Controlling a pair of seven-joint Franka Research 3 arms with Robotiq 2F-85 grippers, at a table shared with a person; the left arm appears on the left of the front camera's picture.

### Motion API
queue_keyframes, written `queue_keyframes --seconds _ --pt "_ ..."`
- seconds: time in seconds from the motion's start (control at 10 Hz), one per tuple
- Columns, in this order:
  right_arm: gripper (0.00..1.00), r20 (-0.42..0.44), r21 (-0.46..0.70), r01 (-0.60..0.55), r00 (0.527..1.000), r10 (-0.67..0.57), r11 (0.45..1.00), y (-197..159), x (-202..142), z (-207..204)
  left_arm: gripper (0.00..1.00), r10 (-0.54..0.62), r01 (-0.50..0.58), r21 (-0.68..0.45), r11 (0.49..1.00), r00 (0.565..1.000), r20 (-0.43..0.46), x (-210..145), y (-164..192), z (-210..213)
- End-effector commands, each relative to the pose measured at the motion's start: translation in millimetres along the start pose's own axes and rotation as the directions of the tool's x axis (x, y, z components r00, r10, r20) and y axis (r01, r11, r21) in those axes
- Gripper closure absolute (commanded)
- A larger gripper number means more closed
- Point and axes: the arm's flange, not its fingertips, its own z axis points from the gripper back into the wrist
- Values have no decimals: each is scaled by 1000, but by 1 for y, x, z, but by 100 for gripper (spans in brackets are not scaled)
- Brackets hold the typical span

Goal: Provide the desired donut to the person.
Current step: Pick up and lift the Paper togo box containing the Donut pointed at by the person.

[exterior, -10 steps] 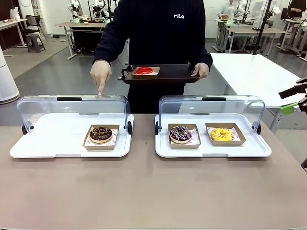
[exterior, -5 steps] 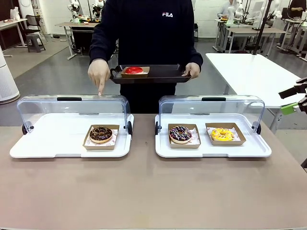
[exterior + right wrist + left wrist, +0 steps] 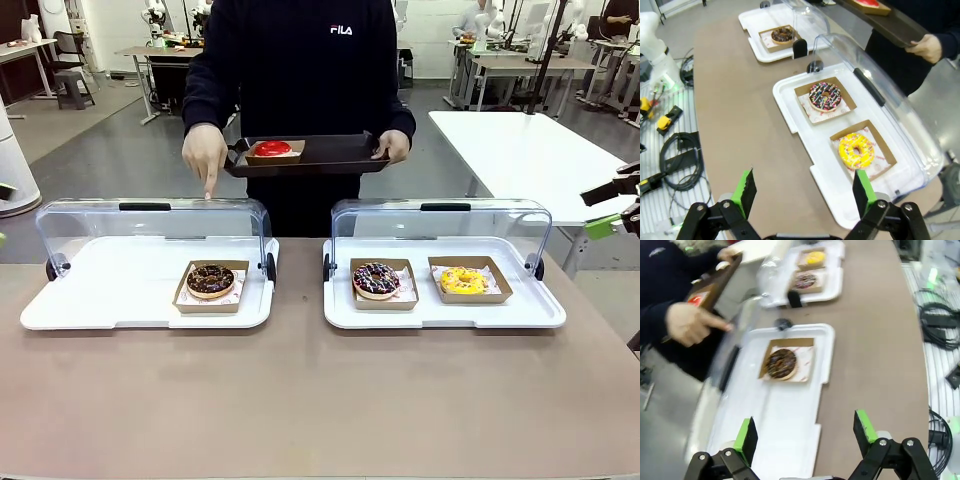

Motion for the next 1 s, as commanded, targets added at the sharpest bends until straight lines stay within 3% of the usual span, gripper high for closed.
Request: queue_keyframes --seconds 0.0,0.3,0.4,0.6,0.8,0.9 --pt "0 28 4 -11 1000 11 1000 -2 0 -1 0 -150 136 -178 975 986 -69 7 26 -44" --pt "0 28 4 -11 1000 11 1000 -2 0 -1 0 -265 220 -388 895 962 -66 3 16 -136" --pt "0 28 4 -11 1000 11 1000 -2 0 -1 0 -257 200 -420 885 963 -84 -2 10 -162" --pt "0 28 4 -11 1000 11 1000 -2 0 -1 0 -279 186 -416 890 945 -173 -4 8 -208" --pt "0 28 4 -11 1000 11 1000 -2 0 -1 0 -298 189 -366 911 916 -270 10 9 -225" --pt "0 28 4 -11 1000 11 1000 -2 0 -1 0 -265 173 -457 872 953 -145 21 3 -225"
